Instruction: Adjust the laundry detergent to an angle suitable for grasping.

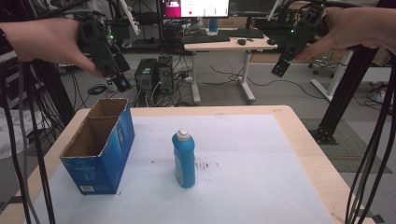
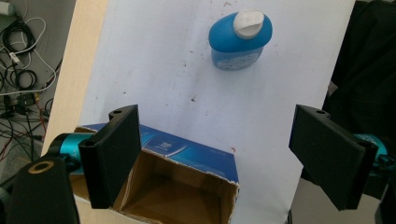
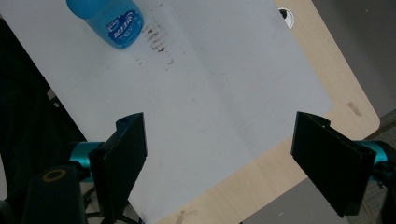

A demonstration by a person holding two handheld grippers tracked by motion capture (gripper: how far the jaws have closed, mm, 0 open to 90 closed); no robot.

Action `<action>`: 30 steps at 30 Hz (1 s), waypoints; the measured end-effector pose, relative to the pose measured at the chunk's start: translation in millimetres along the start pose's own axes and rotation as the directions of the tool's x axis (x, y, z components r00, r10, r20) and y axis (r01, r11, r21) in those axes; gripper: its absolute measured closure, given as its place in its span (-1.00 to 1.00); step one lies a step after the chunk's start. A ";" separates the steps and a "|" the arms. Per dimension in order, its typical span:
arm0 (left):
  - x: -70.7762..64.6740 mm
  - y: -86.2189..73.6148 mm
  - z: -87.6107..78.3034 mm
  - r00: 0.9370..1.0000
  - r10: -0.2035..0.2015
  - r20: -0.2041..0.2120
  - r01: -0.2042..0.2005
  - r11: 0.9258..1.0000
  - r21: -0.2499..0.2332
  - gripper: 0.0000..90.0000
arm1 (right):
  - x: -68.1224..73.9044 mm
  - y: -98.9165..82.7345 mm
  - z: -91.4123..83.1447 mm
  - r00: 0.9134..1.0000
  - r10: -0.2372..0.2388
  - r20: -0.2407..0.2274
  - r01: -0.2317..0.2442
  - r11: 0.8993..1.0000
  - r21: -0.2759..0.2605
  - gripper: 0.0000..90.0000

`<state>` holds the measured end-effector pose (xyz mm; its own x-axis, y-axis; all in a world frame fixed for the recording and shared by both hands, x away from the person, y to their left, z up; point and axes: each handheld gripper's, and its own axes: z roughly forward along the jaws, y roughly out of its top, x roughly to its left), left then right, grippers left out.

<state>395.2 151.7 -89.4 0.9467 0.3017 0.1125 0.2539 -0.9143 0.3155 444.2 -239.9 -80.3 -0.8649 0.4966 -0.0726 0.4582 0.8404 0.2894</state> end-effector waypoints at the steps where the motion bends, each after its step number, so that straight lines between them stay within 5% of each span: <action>1: -0.2 -0.1 -0.2 1.000 0.000 0.000 0.000 1.000 0.002 -0.62 | 0.2 0.0 0.0 1.000 0.000 -0.001 0.000 1.000 -0.001 -0.61; 15: -2.3 1.4 0.5 1.000 0.009 0.000 -0.009 1.000 -0.004 -0.62 | 3.7 -0.2 -0.6 1.000 -0.002 0.012 0.002 1.000 -0.003 -0.61; 30: -5.5 0.7 -0.3 1.000 0.014 -0.002 -0.014 1.000 -0.007 -0.62 | 13.8 -1.4 1.3 1.000 -0.002 0.019 0.003 0.998 -0.064 -0.61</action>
<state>390.1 149.5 -89.5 0.9499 0.2893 0.1187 0.2391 -0.9165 0.3206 431.9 -233.9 -83.0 -0.8619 0.4989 -0.0909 0.4415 0.8264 0.3494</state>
